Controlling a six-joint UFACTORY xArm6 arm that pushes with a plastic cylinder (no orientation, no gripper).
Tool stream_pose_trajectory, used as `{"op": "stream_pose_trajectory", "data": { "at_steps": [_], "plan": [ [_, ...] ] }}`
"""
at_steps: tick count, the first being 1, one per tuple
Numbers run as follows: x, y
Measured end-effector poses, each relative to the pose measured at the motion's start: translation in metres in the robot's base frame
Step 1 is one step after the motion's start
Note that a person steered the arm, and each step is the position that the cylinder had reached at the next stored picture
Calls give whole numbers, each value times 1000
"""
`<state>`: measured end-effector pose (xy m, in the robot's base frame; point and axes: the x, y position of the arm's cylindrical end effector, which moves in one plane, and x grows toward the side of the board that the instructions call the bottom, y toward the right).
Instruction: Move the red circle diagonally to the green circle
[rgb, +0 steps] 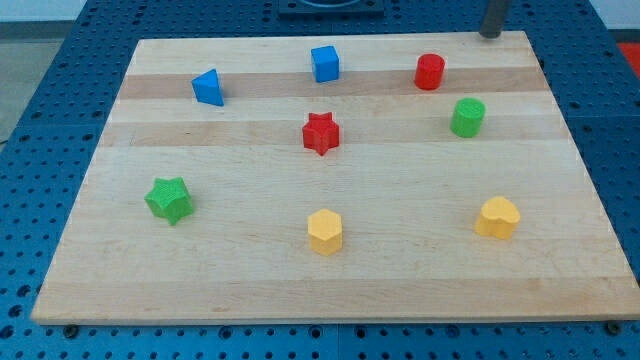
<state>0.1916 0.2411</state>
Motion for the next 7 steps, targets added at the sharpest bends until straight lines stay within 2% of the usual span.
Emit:
{"op": "stream_pose_trajectory", "data": {
  "at_steps": [7],
  "plan": [
    [0,-27]
  ]
}}
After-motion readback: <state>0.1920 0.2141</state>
